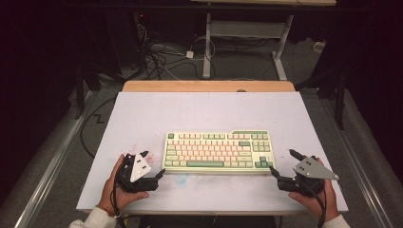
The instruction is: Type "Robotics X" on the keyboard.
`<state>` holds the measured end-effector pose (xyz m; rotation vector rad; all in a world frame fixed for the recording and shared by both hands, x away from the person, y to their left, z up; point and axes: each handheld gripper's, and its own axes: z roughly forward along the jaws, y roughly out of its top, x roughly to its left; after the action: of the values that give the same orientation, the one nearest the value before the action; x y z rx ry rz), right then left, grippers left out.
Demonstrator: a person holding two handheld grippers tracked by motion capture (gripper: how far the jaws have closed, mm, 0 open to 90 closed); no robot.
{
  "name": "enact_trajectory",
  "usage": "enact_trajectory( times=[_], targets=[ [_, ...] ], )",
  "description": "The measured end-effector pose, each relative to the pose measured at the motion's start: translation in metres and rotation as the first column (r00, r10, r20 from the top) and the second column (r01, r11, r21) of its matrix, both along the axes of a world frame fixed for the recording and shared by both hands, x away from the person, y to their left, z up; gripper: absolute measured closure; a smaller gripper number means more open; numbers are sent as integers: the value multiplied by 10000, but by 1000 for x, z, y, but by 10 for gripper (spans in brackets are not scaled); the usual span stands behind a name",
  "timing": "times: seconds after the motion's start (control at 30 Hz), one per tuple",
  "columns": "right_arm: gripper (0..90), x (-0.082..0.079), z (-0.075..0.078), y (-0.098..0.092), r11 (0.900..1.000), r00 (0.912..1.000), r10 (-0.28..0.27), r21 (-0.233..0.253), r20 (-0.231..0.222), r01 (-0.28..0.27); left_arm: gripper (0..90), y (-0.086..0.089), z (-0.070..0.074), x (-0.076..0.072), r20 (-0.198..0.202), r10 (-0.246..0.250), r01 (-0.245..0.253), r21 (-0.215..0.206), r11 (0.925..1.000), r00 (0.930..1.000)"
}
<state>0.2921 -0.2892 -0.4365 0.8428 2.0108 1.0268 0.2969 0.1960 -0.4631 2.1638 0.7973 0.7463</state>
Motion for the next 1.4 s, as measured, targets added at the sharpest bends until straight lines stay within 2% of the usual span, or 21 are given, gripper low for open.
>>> enact_trajectory(
  times=[0.23,0.47,0.63,0.7,0.8,0.93,1.0,1.1,1.2,1.33,1.4],
  targets=[
    [175,-2,2,-2,9999,9999,-115,25,8,115,170,-4,1,-1,43,-171,171,46,9998,9998],
    [243,-4,7,0,9998,9999,-161,125,21,161,170,-3,1,-3,50,-227,227,55,9997,9997],
    [298,-1,12,1,9996,10000,73,267,14,-73,169,-2,1,-5,36,-213,213,54,9998,9998],
    [336,2,14,2,9982,9989,463,388,-81,-459,170,-1,1,-5,33,-204,204,45,9998,9998],
    [408,3,16,5,9970,9974,706,334,-126,-702,170,-1,0,-5,-16,-207,207,81,9998,9998],
    [554,9,18,9,9956,9945,918,240,-509,-907,169,-1,0,-5,-85,-301,301,36,9995,9995],
    [659,12,18,12,9934,9914,1128,269,-667,-1112,169,-2,0,-6,-94,-362,362,6,9993,9993],
    [739,17,18,17,9918,9873,1263,308,-961,-1239,170,-2,-1,-6,-109,-366,366,24,9993,9993],
    [807,21,17,24,9898,9827,1422,150,-1189,-1414,169,-1,0,-6,-106,-356,356,29,9994,9993],
    [899,27,16,31,9860,9757,1668,214,-1421,-1655,169,-2,-1,-6,-122,-375,376,41,9993,9992],
    [900,30,17,34,9847,9729,1740,331,-1522,-1710,169,-2,-1,-6,-131,-384,385,45,9992,9992]
  ],
)
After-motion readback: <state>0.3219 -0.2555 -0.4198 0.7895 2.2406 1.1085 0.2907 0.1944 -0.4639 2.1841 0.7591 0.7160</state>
